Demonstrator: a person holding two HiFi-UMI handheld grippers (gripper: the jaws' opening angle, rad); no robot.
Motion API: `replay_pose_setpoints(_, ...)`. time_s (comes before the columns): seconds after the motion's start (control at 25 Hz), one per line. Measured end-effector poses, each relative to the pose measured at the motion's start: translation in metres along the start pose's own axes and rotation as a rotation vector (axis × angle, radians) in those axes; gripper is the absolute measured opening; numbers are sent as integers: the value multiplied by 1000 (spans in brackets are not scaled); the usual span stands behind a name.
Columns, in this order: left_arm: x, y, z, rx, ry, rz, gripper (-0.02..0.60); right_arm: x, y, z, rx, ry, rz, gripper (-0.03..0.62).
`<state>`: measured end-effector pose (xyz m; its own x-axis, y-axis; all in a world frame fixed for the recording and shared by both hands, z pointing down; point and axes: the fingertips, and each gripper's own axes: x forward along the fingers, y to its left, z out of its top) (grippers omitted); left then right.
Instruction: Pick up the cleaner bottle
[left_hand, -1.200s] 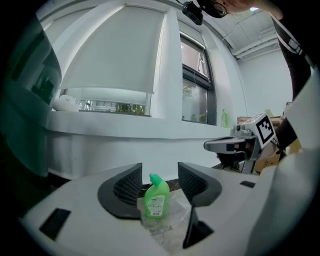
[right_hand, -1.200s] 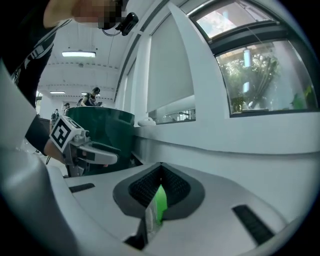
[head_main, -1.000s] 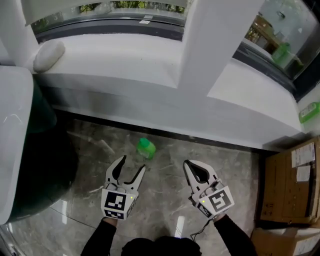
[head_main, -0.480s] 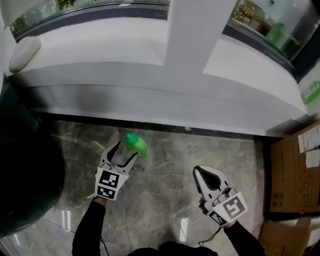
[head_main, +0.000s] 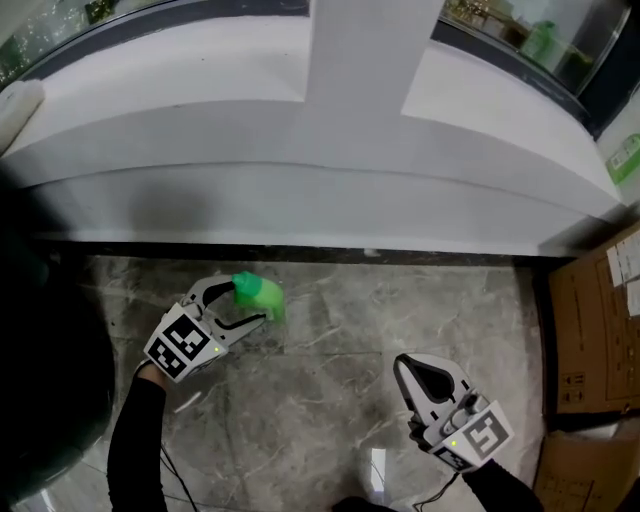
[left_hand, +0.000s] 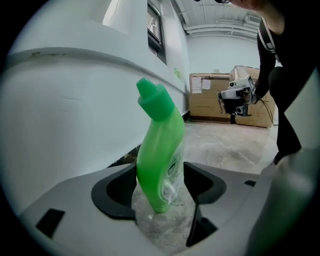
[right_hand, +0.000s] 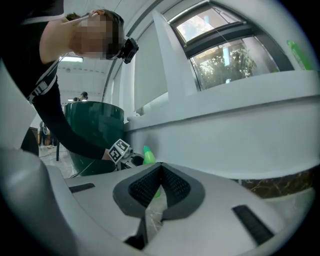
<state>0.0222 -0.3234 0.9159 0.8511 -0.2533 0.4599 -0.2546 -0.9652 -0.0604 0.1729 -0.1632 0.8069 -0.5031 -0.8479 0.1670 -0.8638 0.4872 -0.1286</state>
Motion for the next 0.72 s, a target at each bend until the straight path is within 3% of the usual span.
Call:
replay_pose_setpoints(0.2,10,2,0,-14,-27,-35,299,-2,-1,-19,21,33,-8,2)
replay_pose_setpoints(0.4,26,-8,-8,-20,-2,-97,296,3,-4,-21,25,32,-6,2)
replay_pose_setpoints(0.56,32,-10,-12,-76,-57,-46,277,4,-2,-27,33,41,-11,2)
replay_pose_setpoints(0.72,35,-16,-12,-114,-129,44,199,11,3,-24,49,20,6,2)
